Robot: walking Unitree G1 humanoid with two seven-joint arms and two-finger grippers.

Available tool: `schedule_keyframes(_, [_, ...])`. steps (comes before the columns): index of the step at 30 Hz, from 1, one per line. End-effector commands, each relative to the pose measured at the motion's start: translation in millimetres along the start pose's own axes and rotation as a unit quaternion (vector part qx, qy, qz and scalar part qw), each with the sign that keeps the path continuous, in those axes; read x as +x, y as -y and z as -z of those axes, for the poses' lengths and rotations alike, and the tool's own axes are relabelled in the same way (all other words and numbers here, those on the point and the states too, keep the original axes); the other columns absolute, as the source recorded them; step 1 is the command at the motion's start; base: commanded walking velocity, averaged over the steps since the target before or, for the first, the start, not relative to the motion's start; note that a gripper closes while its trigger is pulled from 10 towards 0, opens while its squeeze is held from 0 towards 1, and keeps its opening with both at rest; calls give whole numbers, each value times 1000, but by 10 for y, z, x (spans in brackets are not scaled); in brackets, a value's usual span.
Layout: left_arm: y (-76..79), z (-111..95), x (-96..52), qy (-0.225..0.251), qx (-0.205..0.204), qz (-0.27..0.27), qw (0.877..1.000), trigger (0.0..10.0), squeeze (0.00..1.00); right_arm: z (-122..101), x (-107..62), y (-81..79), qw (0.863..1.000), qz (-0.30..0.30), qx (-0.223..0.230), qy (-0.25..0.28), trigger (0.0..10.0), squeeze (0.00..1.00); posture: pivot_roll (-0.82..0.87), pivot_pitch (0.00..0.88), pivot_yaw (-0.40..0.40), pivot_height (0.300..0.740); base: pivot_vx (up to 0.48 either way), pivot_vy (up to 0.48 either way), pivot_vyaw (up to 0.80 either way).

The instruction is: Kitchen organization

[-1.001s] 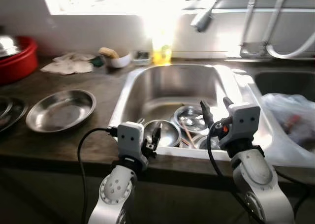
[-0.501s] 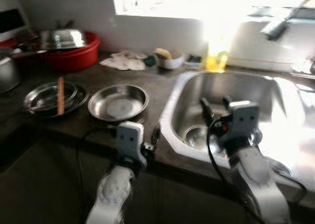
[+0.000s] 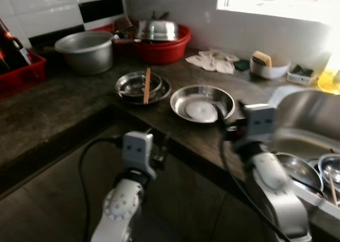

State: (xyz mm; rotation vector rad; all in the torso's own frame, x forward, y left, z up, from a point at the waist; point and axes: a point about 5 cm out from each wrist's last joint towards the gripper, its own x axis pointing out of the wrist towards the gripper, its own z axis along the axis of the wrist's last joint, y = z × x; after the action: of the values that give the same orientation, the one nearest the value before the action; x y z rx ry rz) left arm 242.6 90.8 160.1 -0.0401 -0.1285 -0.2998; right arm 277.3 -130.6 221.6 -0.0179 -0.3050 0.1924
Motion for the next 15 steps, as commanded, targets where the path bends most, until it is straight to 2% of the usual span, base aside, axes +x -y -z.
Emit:
schedule_keyframes(1, [51,-14,9,3,1,10,1000,10000,0,69,47,196,999,33,-12,-29,10000,0,50,40,5,740,0,0,0])
schedule_keyframes(6, [48,24,-2,-5,5,11,1000,10000,0,124,182,259,997,44,-32,-58,10000,0,53,40,2,740,0,0,0])
schedule_keyframes(11, [62,29,-9,-7,4,15,1000,10000,0,150,283,259,996,48,-29,-70,10000,0,59,41,-1,740,0,0,0])
schedule_keyframes(12, [81,36,-12,-10,1,21,1000,10000,0,199,380,260,994,53,-22,-94,10000,12,61,41,-3,740,0,0,0])
schedule_keyframes(13, [88,39,-13,-11,0,23,1000,10000,0,209,406,258,993,54,-17,-99,10000,12,61,41,-3,740,0,0,0])
schedule_keyframes(14, [100,42,-14,-11,-2,28,1000,10000,0,222,434,261,993,55,-12,-107,10000,718,62,40,-3,740,0,0,0])
schedule_keyframes(15, [151,42,-19,-8,1,52,999,10000,0,237,495,266,991,58,-8,-121,10000,1000,64,42,-5,740,0,0,0])
